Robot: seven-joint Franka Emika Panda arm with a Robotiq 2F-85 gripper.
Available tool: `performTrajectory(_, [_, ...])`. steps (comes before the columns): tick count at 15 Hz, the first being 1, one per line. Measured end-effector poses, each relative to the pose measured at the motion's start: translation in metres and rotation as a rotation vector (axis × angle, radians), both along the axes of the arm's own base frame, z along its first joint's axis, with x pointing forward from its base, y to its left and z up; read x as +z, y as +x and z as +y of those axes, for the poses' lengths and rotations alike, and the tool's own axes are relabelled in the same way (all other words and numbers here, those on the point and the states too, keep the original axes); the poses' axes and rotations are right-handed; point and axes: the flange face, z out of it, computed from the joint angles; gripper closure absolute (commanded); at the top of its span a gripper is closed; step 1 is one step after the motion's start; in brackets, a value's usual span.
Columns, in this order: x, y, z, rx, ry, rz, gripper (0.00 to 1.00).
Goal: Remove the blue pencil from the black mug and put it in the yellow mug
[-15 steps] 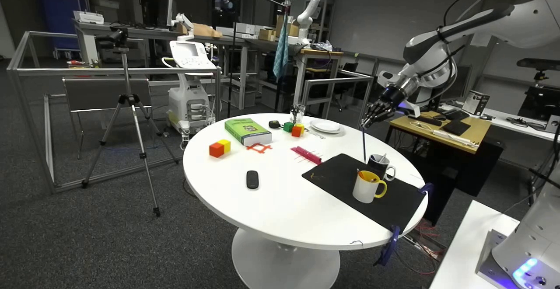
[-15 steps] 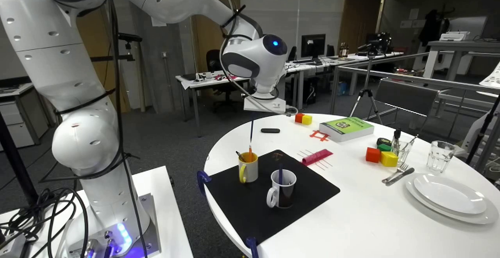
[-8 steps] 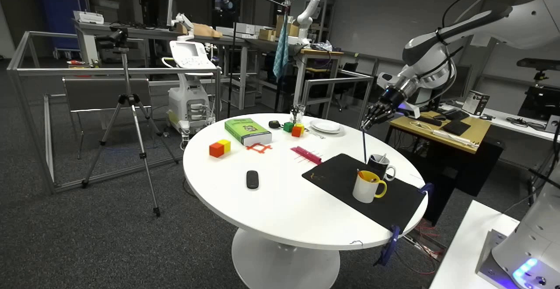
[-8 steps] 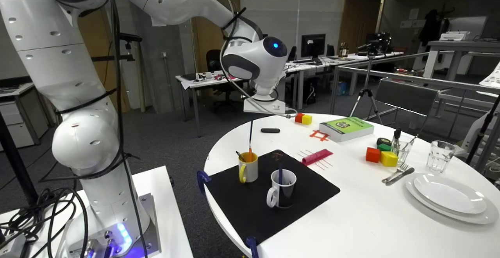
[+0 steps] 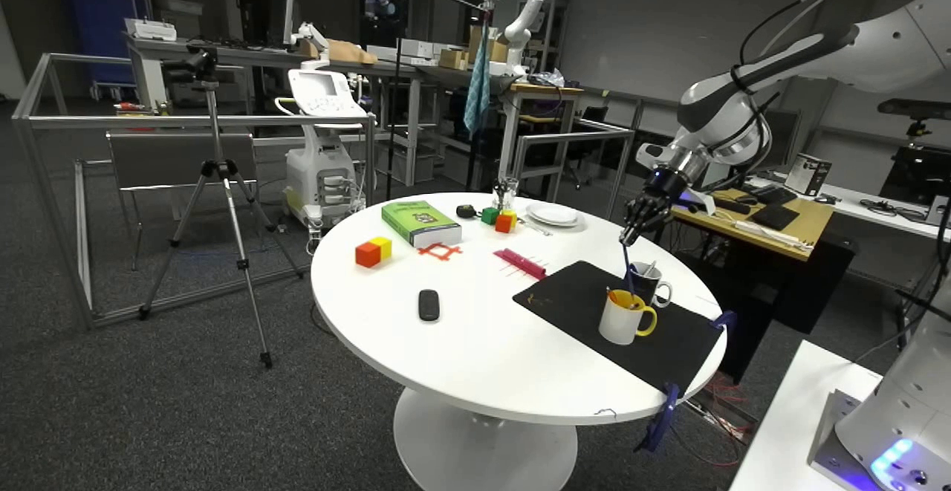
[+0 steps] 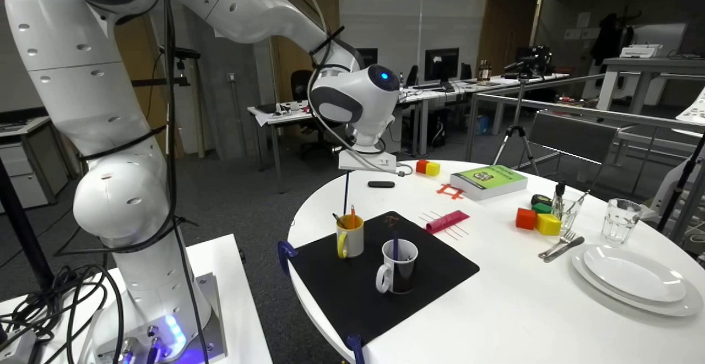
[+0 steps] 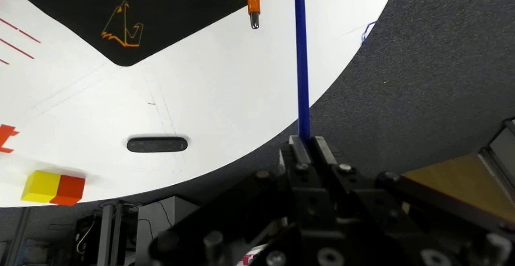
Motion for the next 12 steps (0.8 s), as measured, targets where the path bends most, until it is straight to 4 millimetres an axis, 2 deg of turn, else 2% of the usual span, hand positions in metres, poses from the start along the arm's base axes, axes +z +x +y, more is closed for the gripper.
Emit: performTrajectory(12, [-0.03,-0.01,-0.006,0.207,-0.063,-0.141,0.98])
